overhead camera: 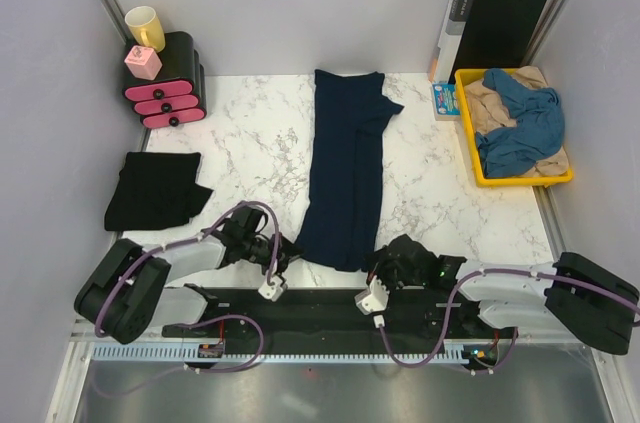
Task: Fold and stack the t-shirts
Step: Grab the bottom of the folded rectangular tshirt with both arms, then fold the folded rectangular tshirt in 1/3 of the way
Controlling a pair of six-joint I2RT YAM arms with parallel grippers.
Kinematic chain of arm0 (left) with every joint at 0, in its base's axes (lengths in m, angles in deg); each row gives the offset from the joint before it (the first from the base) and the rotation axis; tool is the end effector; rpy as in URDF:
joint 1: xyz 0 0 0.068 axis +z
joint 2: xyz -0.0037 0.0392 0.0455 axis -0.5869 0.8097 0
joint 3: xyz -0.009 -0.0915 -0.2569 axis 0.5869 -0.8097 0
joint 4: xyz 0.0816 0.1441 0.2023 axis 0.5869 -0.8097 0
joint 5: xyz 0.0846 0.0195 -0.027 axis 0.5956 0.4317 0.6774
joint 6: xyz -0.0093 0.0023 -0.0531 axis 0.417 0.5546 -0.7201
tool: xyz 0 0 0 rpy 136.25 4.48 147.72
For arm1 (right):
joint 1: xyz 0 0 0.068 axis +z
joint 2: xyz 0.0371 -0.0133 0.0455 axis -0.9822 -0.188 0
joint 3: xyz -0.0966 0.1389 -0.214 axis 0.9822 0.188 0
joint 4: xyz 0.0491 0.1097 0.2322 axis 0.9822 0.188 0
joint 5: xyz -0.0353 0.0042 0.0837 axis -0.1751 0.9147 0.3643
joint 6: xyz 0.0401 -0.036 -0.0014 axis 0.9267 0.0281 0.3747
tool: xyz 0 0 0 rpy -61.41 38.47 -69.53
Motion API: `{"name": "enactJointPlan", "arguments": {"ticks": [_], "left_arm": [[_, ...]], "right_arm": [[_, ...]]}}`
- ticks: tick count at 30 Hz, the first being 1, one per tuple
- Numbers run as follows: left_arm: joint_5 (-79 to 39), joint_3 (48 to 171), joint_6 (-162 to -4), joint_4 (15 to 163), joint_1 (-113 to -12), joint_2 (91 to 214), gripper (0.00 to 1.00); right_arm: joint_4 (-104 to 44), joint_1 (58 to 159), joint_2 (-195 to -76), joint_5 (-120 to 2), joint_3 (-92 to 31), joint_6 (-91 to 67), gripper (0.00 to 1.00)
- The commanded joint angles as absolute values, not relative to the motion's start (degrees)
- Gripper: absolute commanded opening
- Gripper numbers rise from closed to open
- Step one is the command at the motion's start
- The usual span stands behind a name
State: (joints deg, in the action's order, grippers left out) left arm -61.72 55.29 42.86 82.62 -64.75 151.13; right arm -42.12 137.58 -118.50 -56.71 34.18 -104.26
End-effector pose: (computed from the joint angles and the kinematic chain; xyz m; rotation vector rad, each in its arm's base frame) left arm 0.1472 -0.1120 0.1130 2.1433 0.4430 -0.3597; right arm 0.0897 0.1574 0.1175 -2.2017 0.6325 -0.0506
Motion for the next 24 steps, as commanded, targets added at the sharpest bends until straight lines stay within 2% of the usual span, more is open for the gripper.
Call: {"name": "enactJointPlan", "arguments": {"ticks": [1,10,24], "left_arm": [[-62.6,54.7,53.3,79.6,-65.4,143.7,0.02],[-64.5,60.8,33.7,71.9,-68.6,130.4,0.02],[-55.1,71.9,21.4,67.0,-69.1,136.7,0.02]], "right_arm": [[-33.4,139.3,-114.0,-57.2,29.2,-96.5,0.0],[-20.1,141.1,-106.0,-61.0,19.5,-84.9,0.0],[-19.7,139.5,-108.5,-69.2,14.5,-76.7,0.0]]}}
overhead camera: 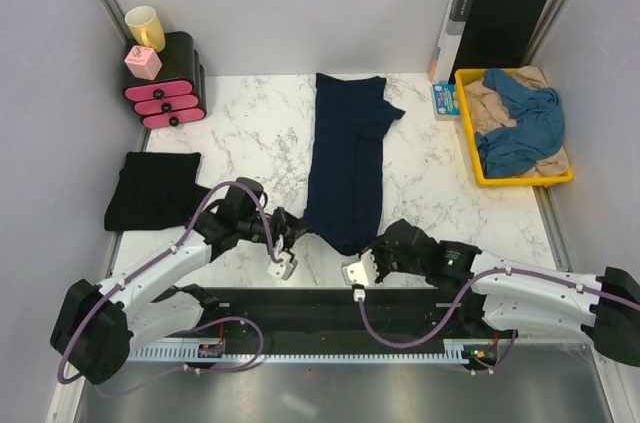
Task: Fold and stack the t-shirts
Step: Fold the folded rectangular tshirt in 1/3 of the way
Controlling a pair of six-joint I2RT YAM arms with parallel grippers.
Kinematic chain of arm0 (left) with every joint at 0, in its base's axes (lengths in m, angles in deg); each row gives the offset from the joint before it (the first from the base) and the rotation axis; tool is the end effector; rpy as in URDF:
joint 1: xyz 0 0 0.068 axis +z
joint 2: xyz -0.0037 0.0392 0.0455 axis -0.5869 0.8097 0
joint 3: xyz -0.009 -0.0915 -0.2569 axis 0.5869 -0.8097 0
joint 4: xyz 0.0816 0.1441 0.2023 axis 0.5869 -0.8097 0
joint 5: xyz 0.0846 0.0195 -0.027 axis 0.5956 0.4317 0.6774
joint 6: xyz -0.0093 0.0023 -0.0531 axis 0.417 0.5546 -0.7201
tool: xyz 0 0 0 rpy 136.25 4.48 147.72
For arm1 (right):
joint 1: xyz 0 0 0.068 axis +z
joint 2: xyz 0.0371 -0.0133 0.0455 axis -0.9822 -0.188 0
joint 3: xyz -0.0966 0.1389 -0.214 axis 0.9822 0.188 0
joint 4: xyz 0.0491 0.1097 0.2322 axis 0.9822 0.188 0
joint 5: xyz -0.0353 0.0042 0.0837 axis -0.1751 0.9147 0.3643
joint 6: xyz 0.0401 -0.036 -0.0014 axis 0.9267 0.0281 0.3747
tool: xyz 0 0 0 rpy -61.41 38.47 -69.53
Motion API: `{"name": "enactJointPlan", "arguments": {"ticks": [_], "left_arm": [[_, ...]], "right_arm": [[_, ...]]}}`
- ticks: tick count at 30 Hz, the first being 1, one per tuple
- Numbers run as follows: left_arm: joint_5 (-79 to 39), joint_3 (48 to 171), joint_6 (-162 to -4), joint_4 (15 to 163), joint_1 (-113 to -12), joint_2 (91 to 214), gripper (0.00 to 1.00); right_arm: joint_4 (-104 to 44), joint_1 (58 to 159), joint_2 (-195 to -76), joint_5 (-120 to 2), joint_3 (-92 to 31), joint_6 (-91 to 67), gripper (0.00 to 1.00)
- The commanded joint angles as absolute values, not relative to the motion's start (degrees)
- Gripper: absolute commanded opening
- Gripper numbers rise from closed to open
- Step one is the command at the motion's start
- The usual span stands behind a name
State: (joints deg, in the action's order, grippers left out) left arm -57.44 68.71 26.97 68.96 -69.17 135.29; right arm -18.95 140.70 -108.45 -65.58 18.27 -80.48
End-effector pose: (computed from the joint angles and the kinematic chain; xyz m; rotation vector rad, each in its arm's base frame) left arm 0.1518 -0.1298 0.2112 2.0328 0.5252 -0.2761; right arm 0.0929 0.1726 0.1988 -1.9840 1.0696 0.0143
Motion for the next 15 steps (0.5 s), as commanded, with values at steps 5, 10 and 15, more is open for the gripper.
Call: {"name": "enactJointPlan", "arguments": {"ticks": [5,10,15], "left_arm": [[-54.2,74.3,20.2,67.5,-68.5,139.4,0.02],[-54.6,78.1,18.0,67.5,-68.4,140.7,0.02],[-56.8,79.5,17.2,63.2,-68.5,135.9,0.02]], "right_arm": [[-22.2,137.5,-110.0,-73.2,13.5,-77.9,0.0],[-21.5,136.0,-110.7,-72.1,10.3,-78.4,0.0],[-14.8,136.0,-109.8,-68.1,5.9,-77.2,0.0]]}}
